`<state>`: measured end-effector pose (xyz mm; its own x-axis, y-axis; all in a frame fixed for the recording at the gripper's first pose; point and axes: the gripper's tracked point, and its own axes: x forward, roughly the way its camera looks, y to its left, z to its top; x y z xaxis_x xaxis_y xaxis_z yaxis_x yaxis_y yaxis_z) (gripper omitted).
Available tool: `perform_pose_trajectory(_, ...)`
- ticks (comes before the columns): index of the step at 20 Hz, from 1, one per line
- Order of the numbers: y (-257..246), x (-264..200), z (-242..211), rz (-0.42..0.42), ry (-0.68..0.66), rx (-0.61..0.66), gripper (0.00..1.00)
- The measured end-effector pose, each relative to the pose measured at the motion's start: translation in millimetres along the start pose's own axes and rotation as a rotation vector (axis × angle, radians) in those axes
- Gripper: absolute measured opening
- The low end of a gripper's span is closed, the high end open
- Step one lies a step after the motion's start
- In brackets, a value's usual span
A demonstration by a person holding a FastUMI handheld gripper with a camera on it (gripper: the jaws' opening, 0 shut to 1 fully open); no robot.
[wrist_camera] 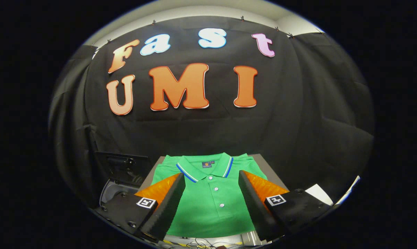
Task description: Put the clothes into the washing machine and then close the washing machine lid.
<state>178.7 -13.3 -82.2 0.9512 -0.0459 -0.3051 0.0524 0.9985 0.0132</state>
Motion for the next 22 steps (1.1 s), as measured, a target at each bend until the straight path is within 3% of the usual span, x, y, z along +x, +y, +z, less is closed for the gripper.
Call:
perform_pose_trajectory(9,-10,75,-59,-0.007,0.325,0.036,1.00)
perform_pose_trajectory(22,-9,83,-75,-0.003,0.625,-0.035,0.95)
